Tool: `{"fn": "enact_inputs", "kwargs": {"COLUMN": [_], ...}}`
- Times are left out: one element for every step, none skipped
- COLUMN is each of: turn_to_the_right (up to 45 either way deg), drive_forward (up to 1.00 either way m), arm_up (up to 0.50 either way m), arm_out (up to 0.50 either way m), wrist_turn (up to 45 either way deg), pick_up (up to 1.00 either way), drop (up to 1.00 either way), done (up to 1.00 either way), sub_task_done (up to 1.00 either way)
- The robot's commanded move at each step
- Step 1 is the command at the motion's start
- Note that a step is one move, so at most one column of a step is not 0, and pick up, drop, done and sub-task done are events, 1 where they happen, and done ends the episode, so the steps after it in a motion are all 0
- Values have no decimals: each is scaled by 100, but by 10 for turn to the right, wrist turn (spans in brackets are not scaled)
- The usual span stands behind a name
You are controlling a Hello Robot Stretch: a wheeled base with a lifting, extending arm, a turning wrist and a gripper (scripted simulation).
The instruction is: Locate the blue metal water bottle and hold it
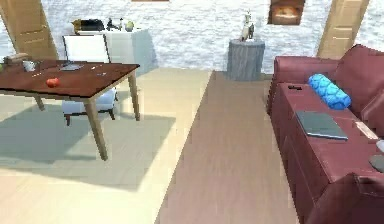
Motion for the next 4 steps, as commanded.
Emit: {"fn": "enact_inputs", "kwargs": {"turn_to_the_right": [0,0,0,-450], "drive_forward": [100,100,55,0], "arm_up": [0,0,0,0], "arm_out": [0,0,0,0], "wrist_turn": [0,0,0,0], "pick_up": [0,0,0,0], "drop": [0,0,0,0], "done": [0,0,0,0], "sub_task_done": [0,0,0,0]}}
